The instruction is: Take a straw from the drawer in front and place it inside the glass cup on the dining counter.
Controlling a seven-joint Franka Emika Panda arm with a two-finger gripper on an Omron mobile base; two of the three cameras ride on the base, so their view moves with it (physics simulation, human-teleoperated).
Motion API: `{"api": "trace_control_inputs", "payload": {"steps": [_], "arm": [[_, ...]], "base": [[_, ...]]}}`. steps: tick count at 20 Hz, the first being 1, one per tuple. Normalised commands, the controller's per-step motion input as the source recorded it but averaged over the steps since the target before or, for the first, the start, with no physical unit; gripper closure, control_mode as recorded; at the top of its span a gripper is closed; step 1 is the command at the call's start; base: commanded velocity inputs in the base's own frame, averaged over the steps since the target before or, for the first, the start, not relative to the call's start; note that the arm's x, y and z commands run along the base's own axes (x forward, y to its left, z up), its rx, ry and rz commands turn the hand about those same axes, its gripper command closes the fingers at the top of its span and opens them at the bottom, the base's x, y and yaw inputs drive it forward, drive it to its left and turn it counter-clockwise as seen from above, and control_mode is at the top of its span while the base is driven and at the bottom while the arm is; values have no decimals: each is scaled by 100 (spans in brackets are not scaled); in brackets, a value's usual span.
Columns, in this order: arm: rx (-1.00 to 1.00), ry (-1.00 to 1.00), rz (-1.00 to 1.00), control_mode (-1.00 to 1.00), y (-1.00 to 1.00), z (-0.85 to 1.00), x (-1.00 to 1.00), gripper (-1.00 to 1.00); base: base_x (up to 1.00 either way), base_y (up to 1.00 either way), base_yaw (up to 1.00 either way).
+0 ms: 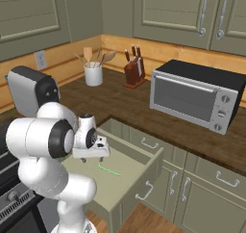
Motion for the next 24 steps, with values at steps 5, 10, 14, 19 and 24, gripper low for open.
{"api": "trace_control_inputs", "payload": {"steps": [5,10,14,19,24], "arm": [[5,0,1,-100,0,-43,35,-100],[4,0,0,-100,0,-36,57,-100],[0,0,0,-100,0,-36,48,-100],[0,0,0,-100,0,-45,18,-100],[0,0,0,-100,0,-40,20,-100]], "base": [[0,0,0],[0,0,0],[0,0,0],[0,0,0],[0,0,0]]}}
